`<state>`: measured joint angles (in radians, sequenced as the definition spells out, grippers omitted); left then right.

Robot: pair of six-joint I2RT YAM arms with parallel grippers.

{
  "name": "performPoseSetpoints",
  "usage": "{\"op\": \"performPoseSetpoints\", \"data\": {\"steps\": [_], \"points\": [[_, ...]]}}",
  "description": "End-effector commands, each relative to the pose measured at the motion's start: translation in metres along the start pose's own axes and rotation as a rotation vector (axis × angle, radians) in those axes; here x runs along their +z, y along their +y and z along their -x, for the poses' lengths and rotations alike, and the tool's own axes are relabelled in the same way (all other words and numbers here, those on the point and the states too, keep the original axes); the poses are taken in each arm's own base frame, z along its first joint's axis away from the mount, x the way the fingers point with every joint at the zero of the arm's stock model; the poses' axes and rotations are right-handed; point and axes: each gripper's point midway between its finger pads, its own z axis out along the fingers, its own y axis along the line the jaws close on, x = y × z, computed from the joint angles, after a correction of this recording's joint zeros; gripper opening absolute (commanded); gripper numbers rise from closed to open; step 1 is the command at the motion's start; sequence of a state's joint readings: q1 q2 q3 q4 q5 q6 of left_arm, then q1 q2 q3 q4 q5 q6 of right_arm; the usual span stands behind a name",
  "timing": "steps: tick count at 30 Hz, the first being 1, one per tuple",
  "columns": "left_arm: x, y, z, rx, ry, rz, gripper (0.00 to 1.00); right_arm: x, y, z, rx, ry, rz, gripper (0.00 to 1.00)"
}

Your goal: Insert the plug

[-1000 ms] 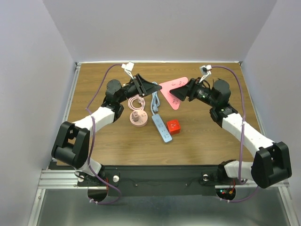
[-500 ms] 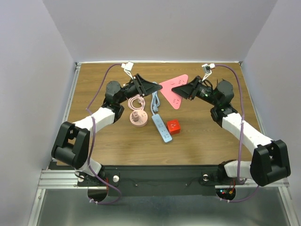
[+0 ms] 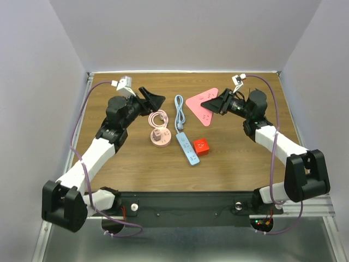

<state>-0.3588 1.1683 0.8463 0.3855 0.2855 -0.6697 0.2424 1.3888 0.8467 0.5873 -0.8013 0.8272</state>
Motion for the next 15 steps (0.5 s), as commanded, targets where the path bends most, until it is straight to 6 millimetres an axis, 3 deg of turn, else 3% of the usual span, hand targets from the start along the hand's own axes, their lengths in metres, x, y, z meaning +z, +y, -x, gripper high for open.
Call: {"op": "performPoseSetpoints", "data": {"steps": [1, 5, 9, 15], "points": [[-0.026, 0.057, -0.012, 0.085, -0.001, 0.283, 0.85, 0.004, 0.019, 0.016, -0.07, -0.011, 0.075, 0.01], [-0.048, 0.084, -0.033, 0.081, 0.0, 0.436, 0.85, 0.008, 0.004, 0.012, -0.066, -0.005, 0.048, 0.0], [-0.061, 0.086, -0.053, 0.082, 0.001, 0.524, 0.85, 0.017, -0.013, 0.005, -0.032, 0.031, 0.04, 0.0], [-0.062, 0.087, -0.087, 0.063, 0.045, 0.613, 0.85, 0.027, -0.018, 0.004, -0.018, 0.084, 0.078, 0.01]]}}
